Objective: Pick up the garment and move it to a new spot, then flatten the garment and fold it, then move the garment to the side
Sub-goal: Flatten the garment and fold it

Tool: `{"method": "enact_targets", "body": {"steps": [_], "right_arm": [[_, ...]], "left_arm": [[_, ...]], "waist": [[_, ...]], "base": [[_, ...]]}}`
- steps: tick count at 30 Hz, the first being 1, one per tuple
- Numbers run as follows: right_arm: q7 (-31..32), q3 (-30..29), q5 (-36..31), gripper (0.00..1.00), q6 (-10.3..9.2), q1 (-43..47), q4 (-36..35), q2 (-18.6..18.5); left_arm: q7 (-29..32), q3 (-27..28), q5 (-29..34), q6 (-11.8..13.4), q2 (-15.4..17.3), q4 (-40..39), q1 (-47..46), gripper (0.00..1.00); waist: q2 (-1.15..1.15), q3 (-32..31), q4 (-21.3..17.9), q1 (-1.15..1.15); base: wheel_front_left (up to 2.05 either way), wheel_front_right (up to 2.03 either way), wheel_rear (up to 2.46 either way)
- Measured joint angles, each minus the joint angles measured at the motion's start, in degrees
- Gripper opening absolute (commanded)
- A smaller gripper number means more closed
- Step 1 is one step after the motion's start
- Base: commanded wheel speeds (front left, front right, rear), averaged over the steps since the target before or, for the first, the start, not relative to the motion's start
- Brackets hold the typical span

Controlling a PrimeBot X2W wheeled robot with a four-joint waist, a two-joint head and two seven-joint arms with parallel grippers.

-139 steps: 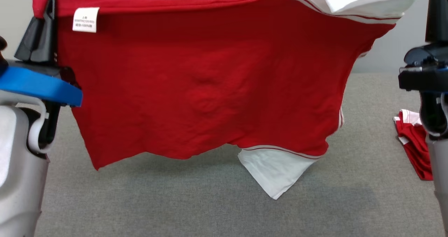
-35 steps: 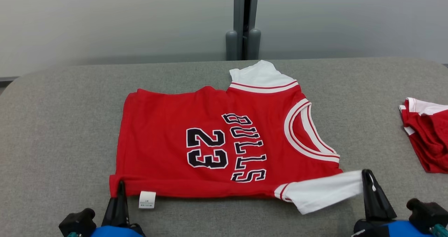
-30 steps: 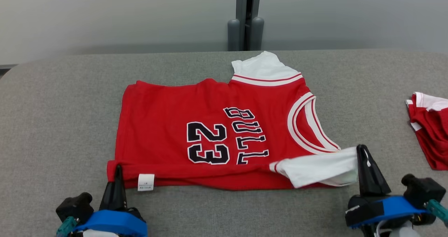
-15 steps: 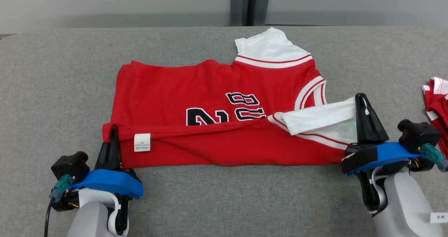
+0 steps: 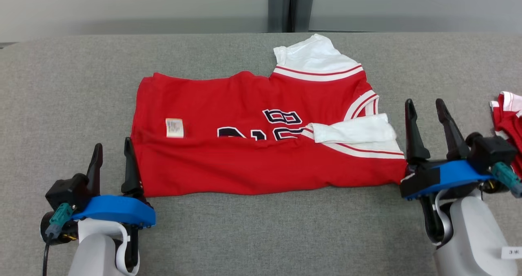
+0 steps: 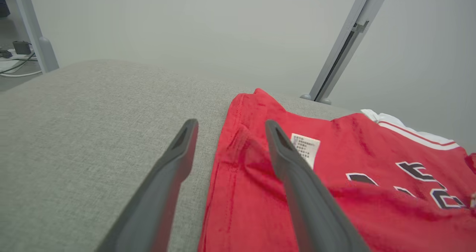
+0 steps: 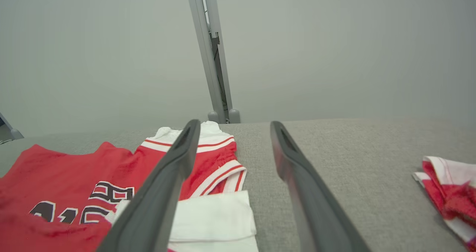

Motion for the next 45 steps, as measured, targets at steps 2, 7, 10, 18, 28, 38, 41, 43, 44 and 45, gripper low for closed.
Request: {"method": "enact_targets", "body": {"steps": [2, 7, 10, 18, 28, 38, 41, 43, 44, 45], "right_arm": [[0.0, -0.1, -0.8, 1.0, 0.0, 2.0, -0.6, 0.1], [0.0, 0.4, -3.2, 1.0, -0.01, 8.3, -1.3, 0.4], [0.0, 1.2, -3.8, 1.0, 0.0, 11.1, -1.1, 0.5], [0.0, 3.6, -3.0, 1.0, 0.0, 17.6, 0.6, 0.6], [0.0, 5.4, -1.2, 1.0, 0.0, 21.2, 1.4, 0.6], [0.0, 5.5, -1.2, 1.0, -0.01, 16.5, 1.9, 0.6], [0.0, 5.6, -1.2, 1.0, -0.01, 14.5, 2.1, 0.6], [0.0, 5.7, -1.2, 1.0, 0.0, 13.5, 2.2, 0.6], [0.0, 5.9, -1.2, 1.0, -0.01, 12.9, 2.3, 0.6], [0.0, 6.0, -1.2, 1.0, 0.0, 12.4, 2.5, 0.6]], "left_arm": [[0.0, 0.7, 1.5, 0.0, -0.2, -1.7, 1.4, 1.0], [0.0, 1.1, 4.1, 0.0, -0.6, -4.4, 7.6, 1.0], [0.0, 1.3, 4.2, 0.0, -0.7, -4.7, 10.3, 1.0], [0.0, -0.7, 2.1, 0.1, -0.8, -4.8, 17.0, 1.0], [0.0, -2.8, -0.5, 1.5, -0.8, -5.2, 20.7, 1.0], [0.0, -1.3, -0.6, 1.4, -0.8, -1.3, 14.3, 1.0], [0.0, -0.4, -0.5, 1.2, -0.8, 1.3, 10.7, 1.0], [0.0, 0.3, -0.5, 0.9, -0.8, 3.3, 8.5, 1.0], [0.0, 0.6, -0.4, 0.9, -0.7, 4.3, 7.7, 1.0], [0.0, 0.8, -0.4, 0.8, -0.6, 5.4, 6.8, 1.0]], "waist": [[0.0, -0.6, 0.1, -0.01], [0.0, -3.2, 0.0, -0.01], [0.0, -4.9, -0.2, -0.01], [0.0, -9.8, -0.4, -0.02], [0.0, -12.0, -1.2, -0.02], [0.0, -7.7, -2.3, -0.01], [0.0, -5.9, -2.5, 0.0], [0.0, -4.7, -2.6, 0.0], [0.0, -4.1, -2.7, 0.0], [0.0, -3.5, -2.8, 0.0]], "base": [[0.0, 0.0, 0.0], [0.0, 0.0, 0.0], [0.0, 0.0, 0.0], [0.0, 0.0, 0.0], [0.0, 0.0, 0.0], [0.0, 0.0, 0.0], [0.0, 0.0, 0.0], [0.0, 0.0, 0.0], [0.0, 0.0, 0.0], [0.0, 0.0, 0.0]]}}
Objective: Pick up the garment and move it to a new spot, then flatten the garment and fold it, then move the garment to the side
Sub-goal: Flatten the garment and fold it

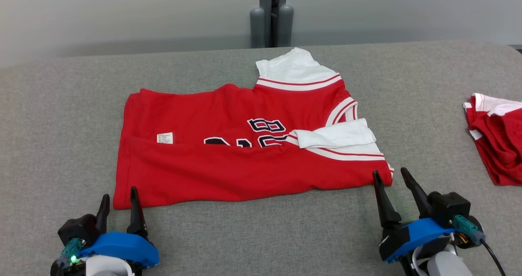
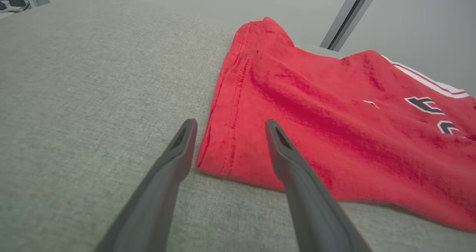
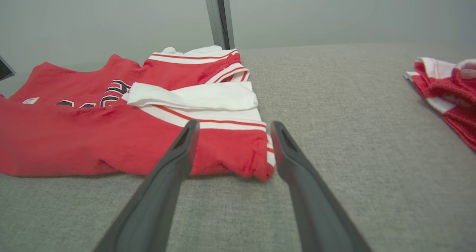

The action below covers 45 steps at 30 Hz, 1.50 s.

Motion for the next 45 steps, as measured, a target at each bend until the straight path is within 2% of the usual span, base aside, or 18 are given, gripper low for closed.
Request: {"method": "enact_targets", "body": {"steps": [12, 22, 28, 29, 30, 31, 36, 45], "right_arm": [[0.0, -1.6, -0.3, 1.0, -0.01, -2.8, 3.6, 0.0], [0.0, -3.0, -0.5, 1.0, -0.01, -5.6, 9.5, 0.0], [-0.6, -1.3, 0.5, 1.0, -0.02, -8.6, 16.3, -0.1], [-0.7, -0.9, 0.8, 0.46, -0.02, -9.0, 17.2, -0.3], [-0.7, -0.7, 1.3, 0.25, -0.02, -9.3, 17.8, -0.4], [-0.8, -0.5, 1.7, 0.0, -0.04, -9.5, 18.3, -0.4], [-0.3, 0.4, 4.3, 0.0, -0.02, -9.2, 16.6, 0.0], [-0.1, -3.3, 8.7, 0.0, -0.01, -5.8, 9.4, 0.1]], "left_arm": [[-0.5, 0.9, 0.3, -0.5, 0.3, 9.0, -5.5, 1.0], [-1.0, -2.5, -1.3, -0.7, 0.7, 11.8, -7.5, 1.0], [-1.1, -5.1, -2.4, -0.7, 1.5, 13.0, -8.5, 1.0], [-1.2, -5.6, -2.9, -0.6, 1.7, 13.4, -8.6, 0.48], [-1.3, -6.1, -3.2, -0.6, 1.8, 13.7, -8.8, 0.0], [-1.3, -6.8, -3.6, -0.6, 2.0, 14.0, -9.0, 0.0], [-0.7, -8.7, -5.7, -0.7, 2.0, 12.7, -8.4, 0.0], [-0.1, -6.0, -5.8, -0.7, 2.1, 3.7, -3.6, 0.0]], "waist": [[0.0, 3.6, 0.2, 0.0], [0.0, 4.6, 0.6, -0.01], [0.0, 5.0, 0.9, -0.02], [0.0, 5.0, 1.0, -0.02], [0.0, 4.9, 1.1, -0.02], [0.0, 4.8, 1.1, -0.02], [0.0, 3.8, 1.3, 0.0], [0.0, -1.5, 2.2, 0.01]], "base": [[0.0, 0.0, 0.0], [0.0, 0.0, 0.0], [0.0, 0.0, 0.0], [0.0, 0.0, 0.0], [0.0, 0.0, 0.0], [0.0, 0.0, 0.0], [0.0, 0.0, 0.0], [0.0, 0.0, 0.0]]}}
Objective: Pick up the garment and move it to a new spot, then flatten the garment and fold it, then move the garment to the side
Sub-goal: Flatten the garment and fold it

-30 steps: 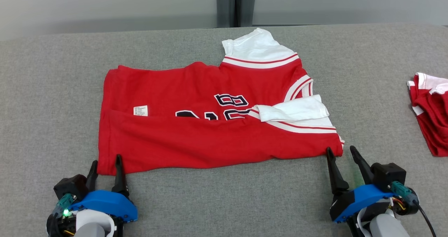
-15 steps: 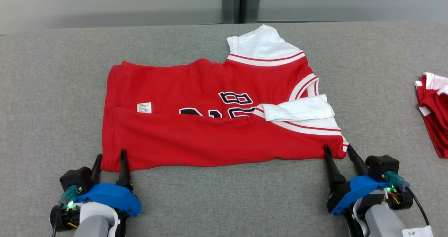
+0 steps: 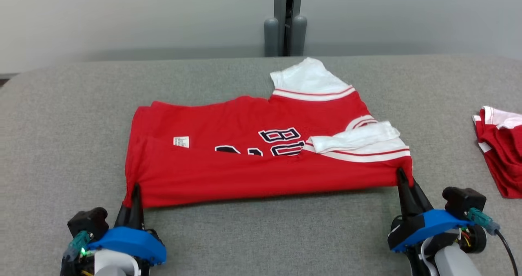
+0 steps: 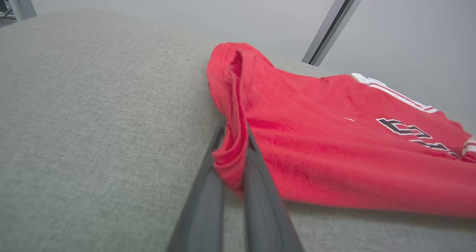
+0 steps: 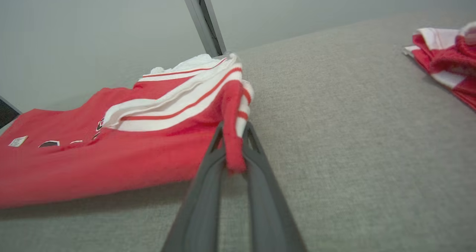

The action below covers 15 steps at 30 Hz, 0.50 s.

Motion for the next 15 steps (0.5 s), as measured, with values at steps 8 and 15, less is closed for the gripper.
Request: {"method": "enact_targets", "body": {"steps": [8, 15], "right_arm": [[0.0, 0.7, 3.1, 0.0, 0.0, 10.4, -1.2, 0.0], [0.0, 1.7, 3.3, 0.0, 0.0, 16.9, -2.6, 0.0]], "left_arm": [[0.0, -0.7, 1.1, 0.0, -1.4, -1.8, 11.1, 0.0], [0.0, 0.5, 0.7, 0.0, -2.1, -1.8, 16.8, 0.0]], "waist": [[0.0, -6.7, 0.4, -0.03], [0.0, -8.2, -0.4, -0.03]], "base": [[0.0, 0.0, 0.0], [0.0, 0.0, 0.0]]}}
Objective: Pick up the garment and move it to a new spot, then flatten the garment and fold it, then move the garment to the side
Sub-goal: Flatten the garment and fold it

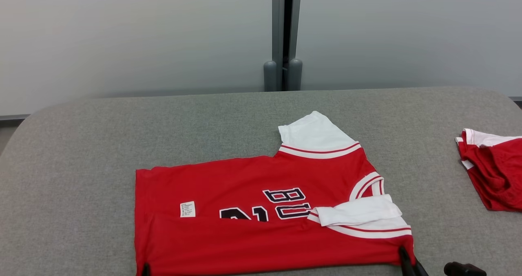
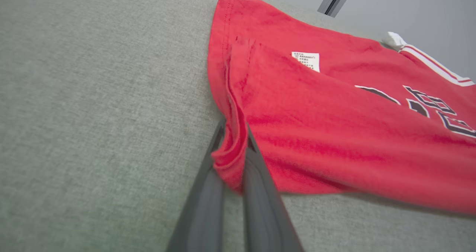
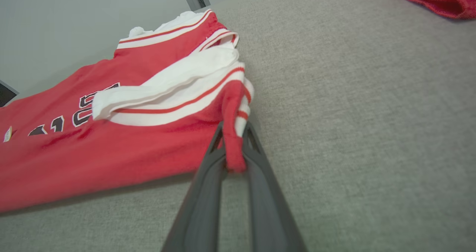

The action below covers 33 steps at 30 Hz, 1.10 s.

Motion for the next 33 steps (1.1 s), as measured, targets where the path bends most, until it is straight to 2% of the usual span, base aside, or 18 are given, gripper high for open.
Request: {"method": "enact_targets", "body": {"steps": [5, 6, 7, 13, 18, 25, 33], "right_arm": [[0.0, 0.0, 0.0, 0.0, 0.01, 1.2, -0.6, 0.0], [0.0, 0.2, 0.2, 0.45, 0.0, 1.2, -0.7, 0.0], [0.0, 0.6, 0.7, 1.0, 0.0, 1.1, -1.0, 0.0], [0.0, -1.0, -1.9, 1.0, 0.0, -2.9, -2.8, 0.0], [0.0, -0.9, -4.7, 1.0, 0.0, -8.4, -2.9, -0.2], [0.0, 1.3, -5.3, 1.0, 0.0, -15.6, -0.7, -0.8], [0.0, 4.0, -5.0, 1.0, 0.0, -22.8, 2.3, -1.4]], "left_arm": [[0.0, 0.8, 0.5, -0.1, -0.2, 0.6, -0.2, 0.0], [0.0, 0.8, 0.5, -0.1, -0.2, 1.0, -0.5, 0.69], [0.0, 0.8, -0.1, -0.1, -0.2, 1.4, -0.8, 1.0], [0.0, 1.3, -0.3, -0.1, 0.2, 0.7, -6.6, 1.0], [0.1, -1.5, -0.6, -0.1, 3.3, 3.4, -15.1, 1.0], [3.7, -5.5, -3.5, -0.1, 6.5, 8.6, -27.2, 1.0], [5.1, -8.4, -6.2, -0.1, 9.1, 14.5, -34.9, 1.0]], "waist": [[0.0, 0.2, 0.2, 0.0], [0.0, 0.3, 0.2, 0.0], [0.0, 0.4, 0.2, 0.0], [0.0, 2.7, 0.1, 0.01], [0.0, 6.0, 0.2, 0.02], [0.0, 11.0, 0.3, 0.02], [0.0, 16.0, -0.1, 0.03]], "base": [[0.0, 0.0, 0.0], [0.0, 0.0, 0.0], [0.0, 0.0, 0.0], [0.0, 0.0, 0.0], [0.0, 0.0, 0.0], [0.0, 0.0, 0.0], [0.0, 0.0, 0.0]]}}
